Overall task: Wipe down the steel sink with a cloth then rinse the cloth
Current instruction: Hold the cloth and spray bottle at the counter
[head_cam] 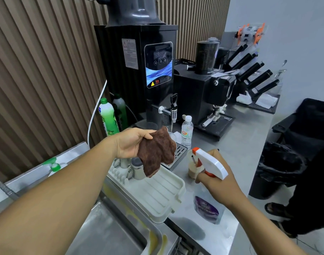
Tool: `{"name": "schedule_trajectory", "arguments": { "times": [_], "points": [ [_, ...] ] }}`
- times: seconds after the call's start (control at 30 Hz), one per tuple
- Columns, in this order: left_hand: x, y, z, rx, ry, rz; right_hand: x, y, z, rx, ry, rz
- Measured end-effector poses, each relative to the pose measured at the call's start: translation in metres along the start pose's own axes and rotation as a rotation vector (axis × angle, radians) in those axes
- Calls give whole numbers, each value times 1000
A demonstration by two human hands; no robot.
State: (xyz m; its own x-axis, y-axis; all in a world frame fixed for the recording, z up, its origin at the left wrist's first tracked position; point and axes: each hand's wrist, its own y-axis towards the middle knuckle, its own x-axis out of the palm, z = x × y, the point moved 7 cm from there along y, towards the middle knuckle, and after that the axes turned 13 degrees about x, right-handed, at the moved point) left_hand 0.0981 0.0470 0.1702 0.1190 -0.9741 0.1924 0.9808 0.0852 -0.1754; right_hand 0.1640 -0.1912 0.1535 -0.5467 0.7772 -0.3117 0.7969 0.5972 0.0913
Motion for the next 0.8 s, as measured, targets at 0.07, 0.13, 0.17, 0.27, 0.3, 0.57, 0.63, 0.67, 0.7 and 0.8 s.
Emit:
{"name": "schedule_trajectory", "arguments": {
  "times": [0.07,0.13,0.17,0.27,0.3,0.57,0.63,0.67,0.7,0.8],
  "points": [
    [2,3,-3,-6,8,-6,-7,0,3,-19,-18,47],
    [4,5,-6,-13,15,-12,-12,-2,5,-23,-19,79],
    [4,7,-8,-17,15,-13,-14,-2,8,-21,-17,96],
    [4,9,-13,-22,9,-13,-19,3,14,-5,-14,136],
    [5,10,-15,-23,7,-13,-20,5,18,10,-15,138],
    [5,12,-28,-40,-3,17,-25,17,35,86,66,160],
    [2,13,-33,-52,15,25,-25,23,40,82,74,164],
    [0,13,-34,-57,19,31,-25,25,42,80,75,163],
    [-1,14,-36,-61,19,39,-25,28,44,78,73,161],
    [-4,14,-42,-70,13,59,-24,34,50,83,65,159]
  ]
}}
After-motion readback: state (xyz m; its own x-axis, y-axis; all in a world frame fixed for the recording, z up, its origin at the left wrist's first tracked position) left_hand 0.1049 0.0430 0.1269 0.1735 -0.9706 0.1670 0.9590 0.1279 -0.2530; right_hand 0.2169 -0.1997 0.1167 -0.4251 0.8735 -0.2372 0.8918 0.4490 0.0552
